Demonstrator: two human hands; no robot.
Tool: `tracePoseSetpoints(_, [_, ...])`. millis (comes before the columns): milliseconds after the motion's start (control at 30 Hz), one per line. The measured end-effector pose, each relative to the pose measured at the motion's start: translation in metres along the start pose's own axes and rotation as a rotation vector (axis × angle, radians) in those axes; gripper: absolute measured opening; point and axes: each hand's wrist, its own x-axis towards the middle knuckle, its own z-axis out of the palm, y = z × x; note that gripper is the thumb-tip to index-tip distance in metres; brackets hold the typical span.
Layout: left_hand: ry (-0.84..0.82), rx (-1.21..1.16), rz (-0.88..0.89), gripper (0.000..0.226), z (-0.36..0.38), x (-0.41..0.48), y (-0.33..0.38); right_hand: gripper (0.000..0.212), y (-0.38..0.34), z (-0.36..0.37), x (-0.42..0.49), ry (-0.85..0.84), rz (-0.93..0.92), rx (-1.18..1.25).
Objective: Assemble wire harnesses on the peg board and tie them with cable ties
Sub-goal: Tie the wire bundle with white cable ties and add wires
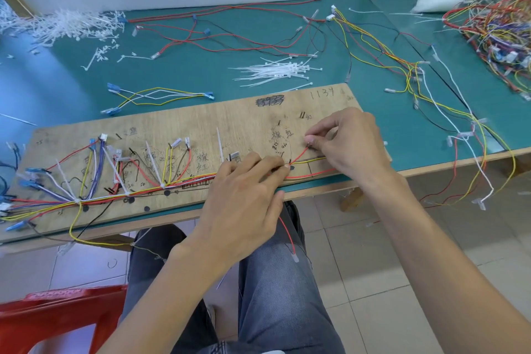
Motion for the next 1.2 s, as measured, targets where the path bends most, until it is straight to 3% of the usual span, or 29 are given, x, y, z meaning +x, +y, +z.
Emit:
tracePoseSetpoints(133, [0.014,-0.015,-0.006,0.037,-0.002,0.002,0.000,0.027,0.007,-0.008,-0.011,0.118,-0.085,0.063])
tracePoseSetpoints(200, [0.023,-0.027,-0.003,0.035,-0.003,0.003,0.000,0.024,0.019,-0.016,-0.031,0.178,-0.192,0.133])
tracePoseSetpoints(300, [0.039,-0.031,-0.006,0.035,-0.002,0.004,-0.001,0.030,0.042,-0.020,-0.063,0.037,-0.352,-0.052])
tracePoseSetpoints(433, [0.052,-0.032,-0.004,0.037,0.000,0.003,-0.001,0.004,0.064,-0.020,-0.067,0.057,-0.426,-0.100])
tracePoseSetpoints(667, [0.048,-0.075,-0.003,0.049,-0.001,-0.005,-0.004,0.013,0.053,-0.036,-0.036,-0.114,-0.265,0.000])
tracePoseSetpoints(900, [0.013,0.042,0.069,0.045,0.001,-0.006,-0.004,0.011,0.031,-0.049,0.000,-0.128,-0.215,0.062])
tracePoseSetpoints(1100, [0.062,0.147,0.088,0.044,0.006,-0.007,0.001,0.006,0.017,-0.032,0.023,-0.094,-0.098,0.389])
tracePoseSetpoints(1200, [0.062,0.174,0.090,0.045,0.008,-0.009,0.002,0.010,0.010,-0.015,0.037,-0.048,-0.102,0.406])
